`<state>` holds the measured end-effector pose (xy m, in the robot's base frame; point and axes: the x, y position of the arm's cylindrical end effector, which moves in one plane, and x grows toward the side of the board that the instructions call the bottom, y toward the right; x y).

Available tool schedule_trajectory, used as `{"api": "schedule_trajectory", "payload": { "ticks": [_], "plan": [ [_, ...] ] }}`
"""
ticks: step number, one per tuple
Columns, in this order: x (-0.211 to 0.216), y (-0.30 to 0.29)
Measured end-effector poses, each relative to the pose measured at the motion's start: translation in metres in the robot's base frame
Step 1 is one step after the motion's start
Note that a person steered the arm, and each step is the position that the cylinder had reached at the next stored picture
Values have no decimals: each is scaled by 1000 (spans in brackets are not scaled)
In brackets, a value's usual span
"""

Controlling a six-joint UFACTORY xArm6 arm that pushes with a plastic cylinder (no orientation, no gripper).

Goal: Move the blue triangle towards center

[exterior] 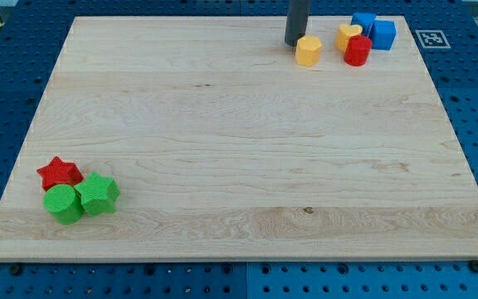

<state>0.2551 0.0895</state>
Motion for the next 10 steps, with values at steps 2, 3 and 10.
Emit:
{"api": "schedule_trajectory", "payload": {
  "ticks": [2, 3, 10],
  "plan": [
    [-24, -1],
    [-63, 10],
    [-54, 125]
  ]
}}
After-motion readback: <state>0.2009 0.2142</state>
